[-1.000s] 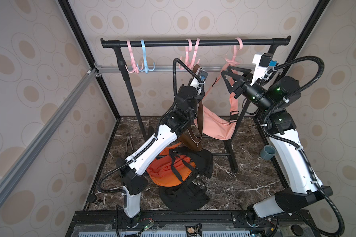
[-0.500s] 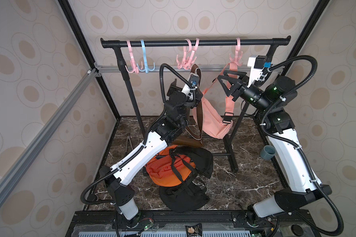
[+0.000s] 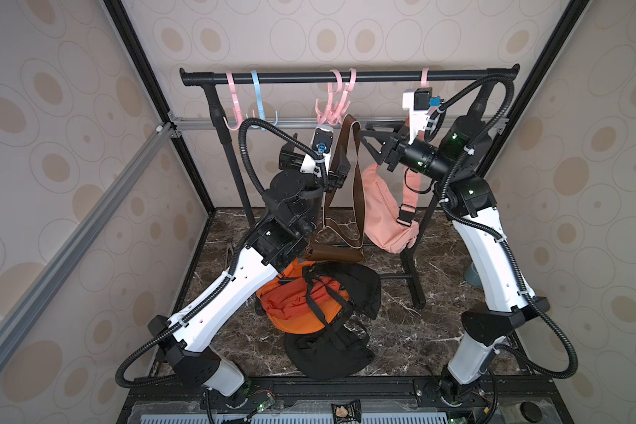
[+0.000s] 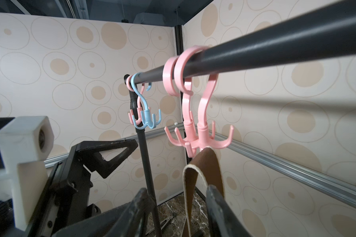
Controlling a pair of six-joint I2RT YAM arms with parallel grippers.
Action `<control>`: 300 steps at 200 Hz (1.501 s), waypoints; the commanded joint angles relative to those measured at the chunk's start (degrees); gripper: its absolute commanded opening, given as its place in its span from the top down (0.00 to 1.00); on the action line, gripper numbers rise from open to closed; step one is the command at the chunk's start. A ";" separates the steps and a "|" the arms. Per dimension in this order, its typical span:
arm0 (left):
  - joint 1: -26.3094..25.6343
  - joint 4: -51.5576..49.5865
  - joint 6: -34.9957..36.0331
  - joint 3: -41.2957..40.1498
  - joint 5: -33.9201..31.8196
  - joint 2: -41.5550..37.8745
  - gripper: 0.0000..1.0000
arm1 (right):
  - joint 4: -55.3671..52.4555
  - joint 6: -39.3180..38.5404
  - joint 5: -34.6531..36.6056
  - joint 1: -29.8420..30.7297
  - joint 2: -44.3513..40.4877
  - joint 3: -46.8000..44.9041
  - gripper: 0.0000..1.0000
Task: Hang the bag on a hook
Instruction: Hang the bag on the hook, then adjust the bag at the hook.
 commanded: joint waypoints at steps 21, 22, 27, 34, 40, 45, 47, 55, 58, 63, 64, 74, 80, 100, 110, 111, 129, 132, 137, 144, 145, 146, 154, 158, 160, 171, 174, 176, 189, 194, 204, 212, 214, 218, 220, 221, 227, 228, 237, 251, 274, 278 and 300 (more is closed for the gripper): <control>-0.16 3.45 2.31 -3.21 -1.62 -4.86 0.00 | -5.84 -4.83 5.74 2.04 3.54 6.25 0.52; -0.13 3.44 2.32 -3.30 -1.62 -4.85 0.00 | -5.86 -4.86 5.95 2.05 3.52 6.20 0.52; -0.13 3.58 2.47 -3.77 -1.87 -5.13 0.00 | -5.79 -5.20 7.08 2.14 3.37 5.84 0.52; -0.13 3.96 2.79 -4.41 -2.18 -5.54 0.00 | -5.42 -5.78 8.81 2.38 2.79 4.65 0.52; -0.18 4.39 3.08 -5.09 -2.38 -5.84 0.00 | -4.65 -6.18 10.46 2.62 2.00 3.02 0.52; -0.12 4.76 3.26 -5.63 -2.52 -6.18 0.00 | -3.63 -6.21 11.23 2.64 1.42 1.75 0.52; -0.14 4.86 3.35 -5.79 -2.55 -6.20 0.00 | -3.44 -6.21 11.25 2.61 1.36 1.53 0.52; -0.11 5.44 3.55 -6.44 -2.59 -6.52 0.00 | -2.01 -6.13 11.12 2.67 0.70 -0.01 0.52; -0.16 5.44 3.62 -6.54 -2.60 -6.63 0.00 | -1.78 -6.12 10.97 2.73 0.61 -0.25 0.52; -0.12 5.45 3.77 -6.71 -2.61 -6.64 0.00 | -1.85 -6.22 10.83 2.86 0.49 -0.19 0.53; -0.15 5.45 3.75 -6.72 -2.55 -6.61 0.00 | -1.85 -6.22 10.83 2.86 0.49 -0.19 0.53; -0.14 5.36 4.20 -6.68 -2.58 -6.49 0.00 | -2.93 -6.70 10.44 3.19 0.38 0.47 0.53; -0.16 5.16 4.21 -6.77 -2.56 -6.38 0.00 | -2.98 -6.54 10.21 3.27 0.07 0.39 0.53; -0.16 5.42 4.25 -8.35 -2.77 -6.74 0.00 | -2.23 -5.96 9.42 3.27 -0.31 0.19 0.53; -0.16 5.45 3.89 -9.64 -2.75 -7.32 0.00 | -2.54 -5.87 9.49 3.21 0.49 1.20 0.53; -0.17 5.50 3.90 -9.72 -2.71 -7.35 0.00 | -2.54 -5.95 9.50 3.24 0.59 1.30 0.54; -0.18 6.99 3.40 -10.85 -2.76 -7.80 0.00 | -4.13 -6.03 9.57 3.25 3.29 5.28 0.54; -0.11 6.83 3.34 -10.86 -2.72 -7.75 0.00 | -4.44 -6.09 9.59 3.25 3.81 6.15 0.54; -0.11 6.62 3.29 -10.86 -2.76 -7.76 0.00 | -4.90 -6.04 9.57 3.25 4.83 7.56 0.54; -0.14 6.38 3.29 -11.01 -2.85 -7.82 0.00 | -5.32 -6.10 9.38 3.27 6.22 9.56 0.56; -0.12 6.35 3.29 -11.02 -2.85 -7.86 0.00 | -5.38 -6.11 9.31 3.28 6.48 9.88 0.57; -0.11 6.34 3.29 -11.07 -2.81 -7.89 0.00 | -5.45 -6.11 9.28 3.23 6.70 10.17 0.58; -0.11 6.33 3.29 -11.12 -2.89 -7.92 0.00 | -6.07 -6.04 9.11 3.24 8.03 12.42 0.63; -0.13 6.33 3.37 -11.20 -2.96 -7.99 0.00 | -6.21 -5.80 9.21 3.27 8.62 13.28 0.65; -0.08 6.33 3.33 -11.25 -2.99 -8.06 0.00 | -6.18 -5.65 9.24 3.26 9.02 13.95 0.67; -0.13 6.33 3.46 -11.36 -3.17 -8.32 0.00 | -5.68 -5.43 9.33 3.19 9.93 15.72 0.71; -0.11 6.33 3.50 -11.37 -3.20 -8.39 0.00 | -5.37 -5.33 9.22 3.26 10.11 15.95 0.71; -0.03 6.33 3.52 -11.36 -3.16 -8.36 0.00 | -5.22 -5.26 9.28 3.25 10.16 16.05 0.72; -0.02 6.35 3.80 -11.39 -3.30 -8.45 0.00 | -4.20 -5.14 9.11 3.23 10.33 16.37 0.81; -0.07 6.33 3.90 -11.38 -3.39 -8.45 0.00 | -4.22 -5.15 9.25 3.24 10.33 16.43 0.85; -0.09 6.33 4.06 -11.39 -3.41 -8.47 0.00 | -4.18 -5.32 9.46 3.25 10.28 16.43 0.90; -0.03 6.41 4.10 -11.39 -3.49 -8.35 0.00 | -4.21 -5.39 9.46 3.28 10.33 16.43 0.93; -0.05 6.42 4.15 -11.43 -3.43 -8.42 0.00 | -4.19 -5.45 9.43 3.28 10.34 16.43 0.94; -0.01 6.42 4.15 -11.47 -3.44 -8.35 0.00 | -4.21 -5.52 9.57 3.21 10.35 16.43 0.96; 0.04 6.46 4.16 -11.47 -3.44 -8.35 0.00 | -4.25 -5.51 9.62 3.25 10.35 16.48 0.96; 0.02 6.48 4.17 -11.47 -3.45 -8.35 0.00 | -4.22 -5.53 9.67 3.25 10.42 16.51 0.96; 0.02 6.50 4.17 -11.47 -3.40 -8.29 0.00 | -4.21 -5.65 9.75 3.28 10.52 16.73 0.98; 0.01 6.55 4.13 -11.47 -3.39 -8.28 0.00 | -4.25 -5.67 9.76 3.28 10.57 16.76 0.98; 0.02 6.59 4.10 -11.45 -3.32 -8.12 0.00 | -4.40 -5.68 9.77 3.22 10.85 17.25 1.00; 0.00 6.59 3.95 -11.22 -3.21 -7.89 0.00 | -4.64 -5.81 10.25 3.24 11.22 18.32 1.00; 0.01 6.59 3.91 -10.95 -3.10 -7.63 0.00 | -3.41 -5.69 10.31 3.27 11.63 19.63 1.00; 0.02 6.59 3.88 -10.83 -3.09 -7.56 0.00 | -3.19 -5.68 10.14 3.26 11.74 19.96 1.00; 0.02 6.37 3.30 -10.31 -2.72 -7.36 0.00 | -4.07 -6.11 13.27 3.27 12.63 23.14 1.00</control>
